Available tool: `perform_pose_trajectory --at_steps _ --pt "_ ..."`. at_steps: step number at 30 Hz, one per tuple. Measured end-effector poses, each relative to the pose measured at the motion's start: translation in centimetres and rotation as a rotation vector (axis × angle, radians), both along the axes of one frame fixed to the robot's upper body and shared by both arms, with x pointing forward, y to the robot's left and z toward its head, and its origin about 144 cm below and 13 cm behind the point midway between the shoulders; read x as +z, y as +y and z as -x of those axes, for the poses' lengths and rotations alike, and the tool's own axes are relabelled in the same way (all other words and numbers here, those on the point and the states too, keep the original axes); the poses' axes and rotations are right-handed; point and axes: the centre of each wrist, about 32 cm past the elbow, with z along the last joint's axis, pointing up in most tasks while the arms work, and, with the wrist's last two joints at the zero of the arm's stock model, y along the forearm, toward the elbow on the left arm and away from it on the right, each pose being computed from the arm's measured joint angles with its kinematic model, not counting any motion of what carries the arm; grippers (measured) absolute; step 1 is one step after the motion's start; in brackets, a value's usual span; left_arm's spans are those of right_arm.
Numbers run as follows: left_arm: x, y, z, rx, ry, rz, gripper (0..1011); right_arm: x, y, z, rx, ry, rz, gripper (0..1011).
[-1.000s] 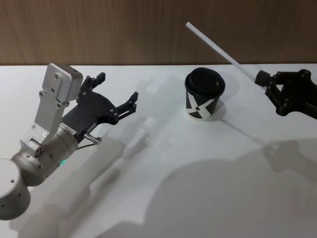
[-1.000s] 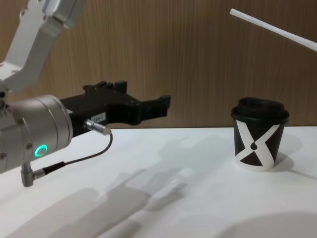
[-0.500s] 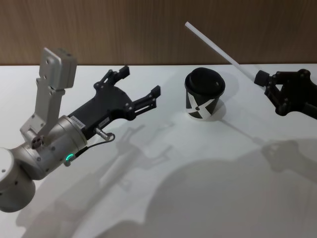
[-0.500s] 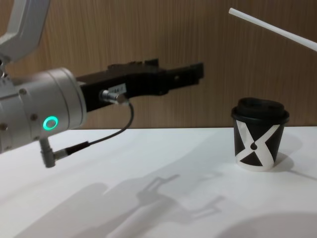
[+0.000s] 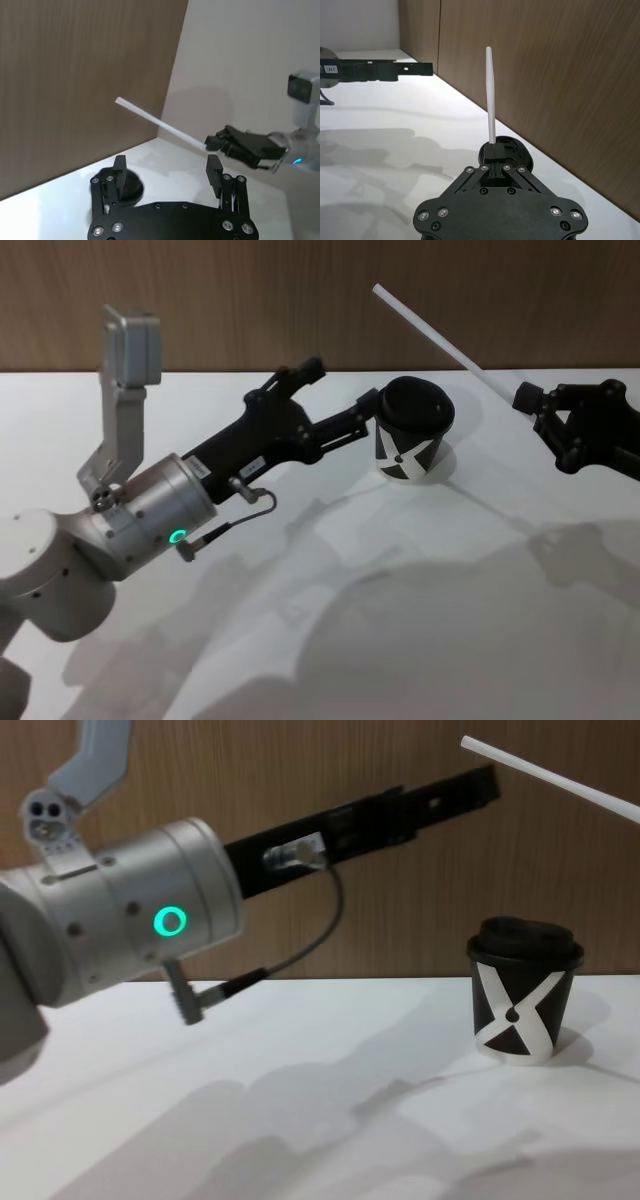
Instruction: Pick up the straw with one hand, pass it to the other hand, and insert it into the cup.
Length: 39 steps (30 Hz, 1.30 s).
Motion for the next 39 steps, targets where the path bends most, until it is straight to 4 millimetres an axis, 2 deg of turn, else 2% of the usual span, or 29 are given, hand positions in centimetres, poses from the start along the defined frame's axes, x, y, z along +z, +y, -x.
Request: perform_pose_trajectory --at_steps 20,39 --pt "-1.0 -5.6 -3.6 -0.149 0.158 0.212 1000 0.0 0.0 0.0 0.000 0.000 0.000 1" --pt "-1.7 -7.5 -4.9 -0.168 0.238 0.282 1000 0.0 0.0 0.0 0.000 0.000 0.000 0"
